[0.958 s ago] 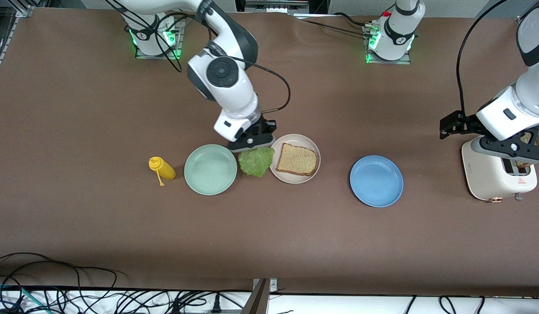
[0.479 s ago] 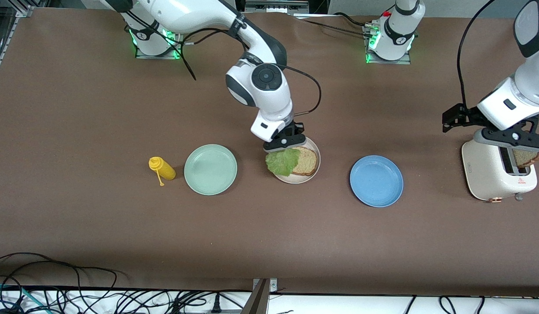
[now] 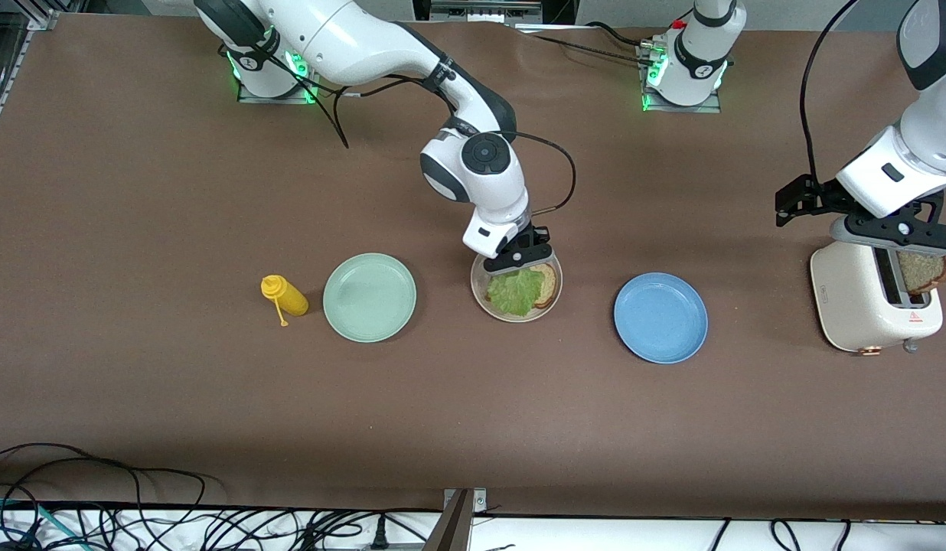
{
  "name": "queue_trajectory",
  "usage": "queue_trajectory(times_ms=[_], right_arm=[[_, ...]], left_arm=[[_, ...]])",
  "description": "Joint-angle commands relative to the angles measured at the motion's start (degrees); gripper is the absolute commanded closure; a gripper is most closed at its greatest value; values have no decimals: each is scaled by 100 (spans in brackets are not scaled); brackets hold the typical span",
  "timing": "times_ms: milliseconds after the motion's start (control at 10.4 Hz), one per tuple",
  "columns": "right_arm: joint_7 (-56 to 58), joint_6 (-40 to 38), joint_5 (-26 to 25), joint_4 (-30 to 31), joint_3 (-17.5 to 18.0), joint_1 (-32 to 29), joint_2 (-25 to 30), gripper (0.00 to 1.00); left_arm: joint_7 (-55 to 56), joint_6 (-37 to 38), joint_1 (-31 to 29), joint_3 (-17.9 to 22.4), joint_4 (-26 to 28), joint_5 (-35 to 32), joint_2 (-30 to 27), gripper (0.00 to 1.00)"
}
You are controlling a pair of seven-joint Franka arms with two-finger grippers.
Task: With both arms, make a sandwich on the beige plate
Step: 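Lower the lettuce onto the bread with the right gripper and open it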
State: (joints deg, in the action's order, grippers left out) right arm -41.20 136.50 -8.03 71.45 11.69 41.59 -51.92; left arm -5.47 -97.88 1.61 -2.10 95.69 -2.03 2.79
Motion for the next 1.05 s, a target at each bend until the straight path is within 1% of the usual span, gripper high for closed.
queue_trajectory(times_ms=[0,96,192,287,383,575,766,862,958], right_arm=[[-134,-62,-50,-255,-62,77,-99,46],[-134,-88,-67,-255,-62,77,-90,26],[-126,-166,-111,-255,-62,77,-73,3],[-126,-332,-102,-255,-71,43,-29,0],[-126,-778,-102,-263,-140,-1,128,0],[-73,-1413,-41,-220,-421,-159,619,0],[-55,-2229,20,-219,-457,-562,972,0],[-73,-2441,12,-211,-484,-616,1078,0],[-64,-2591,21,-211,-675,-617,1175,0]], left_arm=[[134,-29,41,26,37,-60,-86,0],[352,-38,58,8,20,-60,-68,0],[467,-56,76,8,19,-60,-51,0],[477,-30,67,17,11,-60,-24,0],[468,75,50,17,-24,-60,-41,0],[477,102,32,52,-139,-60,-24,0],[451,94,32,43,-148,-61,-15,0],[477,94,49,35,-148,-52,80,0],[486,94,58,26,-156,-52,99,0]])
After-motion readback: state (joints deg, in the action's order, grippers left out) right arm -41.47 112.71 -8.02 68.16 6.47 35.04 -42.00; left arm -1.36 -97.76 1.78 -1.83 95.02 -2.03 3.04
